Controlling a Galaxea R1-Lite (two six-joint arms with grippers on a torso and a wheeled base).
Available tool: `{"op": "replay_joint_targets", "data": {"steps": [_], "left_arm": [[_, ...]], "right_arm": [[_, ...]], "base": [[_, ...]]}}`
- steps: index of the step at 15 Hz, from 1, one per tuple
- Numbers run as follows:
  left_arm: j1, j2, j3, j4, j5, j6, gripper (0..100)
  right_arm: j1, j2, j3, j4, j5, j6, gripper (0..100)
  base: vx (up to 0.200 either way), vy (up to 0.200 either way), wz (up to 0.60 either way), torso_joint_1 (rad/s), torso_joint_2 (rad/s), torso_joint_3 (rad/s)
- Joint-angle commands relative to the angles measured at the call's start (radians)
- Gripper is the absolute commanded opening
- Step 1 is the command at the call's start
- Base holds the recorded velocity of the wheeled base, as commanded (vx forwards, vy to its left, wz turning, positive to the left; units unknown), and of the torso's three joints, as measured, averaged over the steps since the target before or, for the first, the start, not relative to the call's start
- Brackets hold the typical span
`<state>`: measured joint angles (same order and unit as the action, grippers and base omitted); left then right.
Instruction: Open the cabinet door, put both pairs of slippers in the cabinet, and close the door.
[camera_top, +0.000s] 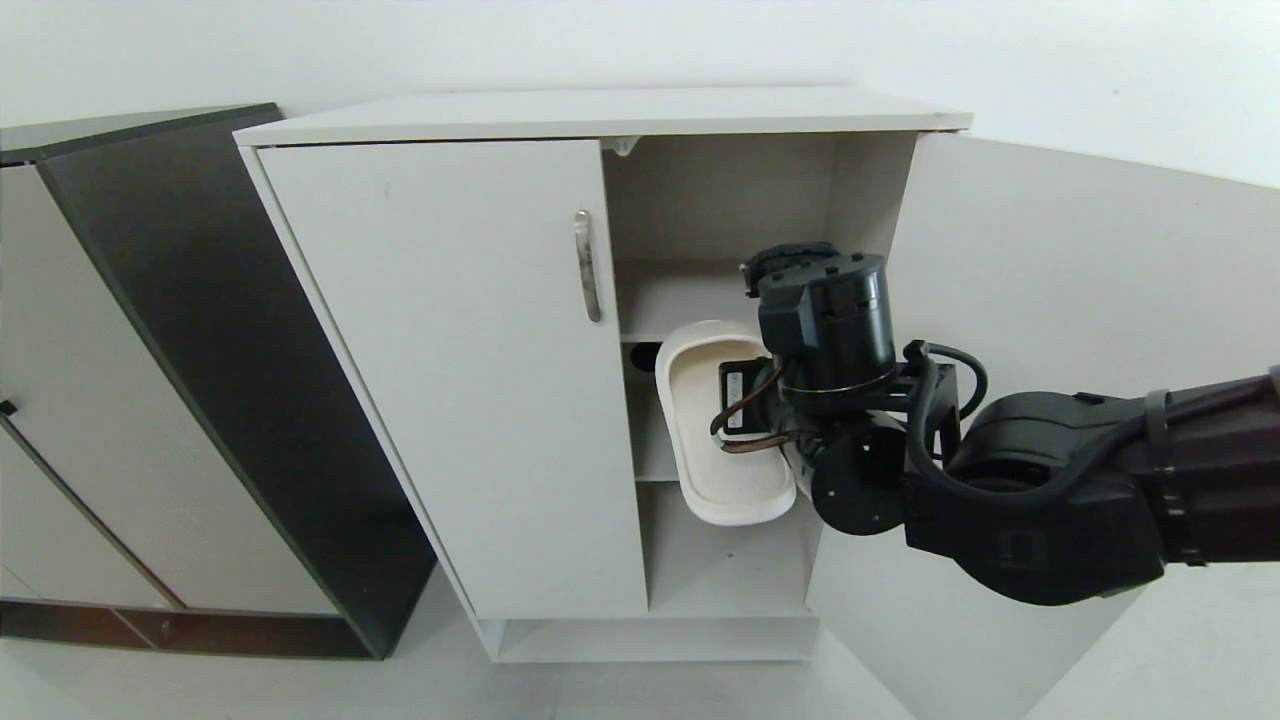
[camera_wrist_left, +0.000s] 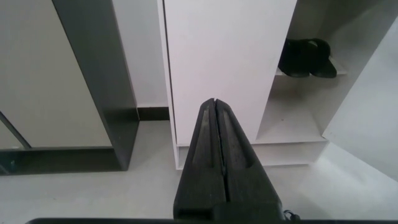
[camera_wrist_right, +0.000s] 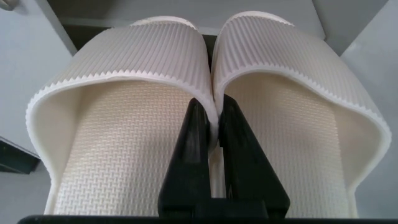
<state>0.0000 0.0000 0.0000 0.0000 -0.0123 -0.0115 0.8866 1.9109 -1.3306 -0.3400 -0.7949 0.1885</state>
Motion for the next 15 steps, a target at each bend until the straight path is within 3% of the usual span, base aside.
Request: {"op": "replay_joint_targets", "data": {"steps": [1, 11, 15], "left_arm": [[0.000, 0.000, 0.000, 0.000, 0.000, -0.001, 0], [0.000, 0.002, 0.000, 0.000, 0.000, -0.001, 0], [0.000, 0.002, 0.000, 0.000, 0.000, -0.002, 0]], "right_arm": [[0.000, 0.005, -0.007, -0.001, -0.001, -0.003, 0], [-0.018, 0.062, -0.070, 0.003, -0.001, -0.015, 0], [-0.037, 0.080, -0.082, -0.002, 0.000, -0.017, 0]], "base": [[0.200, 0.000, 0.00, 0.007, 0.01, 0.002], [0.200, 0.000, 0.00, -0.001, 0.00, 0.003], [0.000, 0.000, 0.00, 0.000, 0.00, 0.000]]}}
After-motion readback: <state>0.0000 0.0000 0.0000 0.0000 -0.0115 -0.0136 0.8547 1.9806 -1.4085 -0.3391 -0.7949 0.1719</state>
